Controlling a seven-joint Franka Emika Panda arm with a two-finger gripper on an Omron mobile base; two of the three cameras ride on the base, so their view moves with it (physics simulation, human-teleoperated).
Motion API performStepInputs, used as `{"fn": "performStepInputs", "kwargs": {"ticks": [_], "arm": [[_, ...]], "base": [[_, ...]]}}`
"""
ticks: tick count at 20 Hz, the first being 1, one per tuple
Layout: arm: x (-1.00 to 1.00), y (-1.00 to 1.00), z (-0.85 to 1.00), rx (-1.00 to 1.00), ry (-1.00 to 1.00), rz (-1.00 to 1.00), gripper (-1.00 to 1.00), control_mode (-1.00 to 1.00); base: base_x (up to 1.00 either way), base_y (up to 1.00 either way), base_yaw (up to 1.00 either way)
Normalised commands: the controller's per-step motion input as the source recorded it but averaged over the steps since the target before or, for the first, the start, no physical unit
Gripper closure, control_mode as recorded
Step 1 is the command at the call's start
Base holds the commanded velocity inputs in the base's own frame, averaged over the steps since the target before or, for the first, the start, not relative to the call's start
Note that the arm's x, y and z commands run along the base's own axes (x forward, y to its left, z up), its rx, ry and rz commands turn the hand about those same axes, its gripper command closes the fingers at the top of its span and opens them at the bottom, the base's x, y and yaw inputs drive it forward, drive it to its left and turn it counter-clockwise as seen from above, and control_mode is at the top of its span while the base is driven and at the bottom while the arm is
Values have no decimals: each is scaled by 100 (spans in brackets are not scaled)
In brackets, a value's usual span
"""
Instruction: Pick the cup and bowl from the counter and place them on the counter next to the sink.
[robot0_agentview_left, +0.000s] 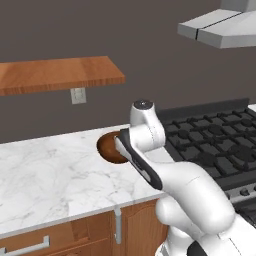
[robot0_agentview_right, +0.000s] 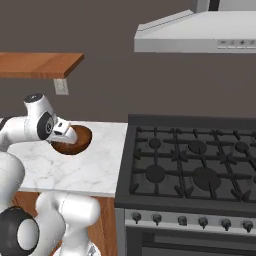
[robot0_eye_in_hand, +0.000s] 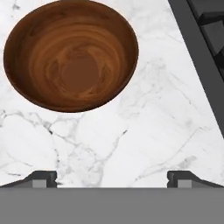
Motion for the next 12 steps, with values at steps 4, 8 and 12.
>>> {"fn": "performStepInputs", "kwargs": {"ticks": [4,8,12], "arm": [[48,-31,0,0,34,0,-100,-100],[31,-26,-15,0,25,3,-100,-100],[23,-4,-29,0,16,0,-100,-100]], "base": [[0,0,0],[0,0,0],[0,0,0]]}}
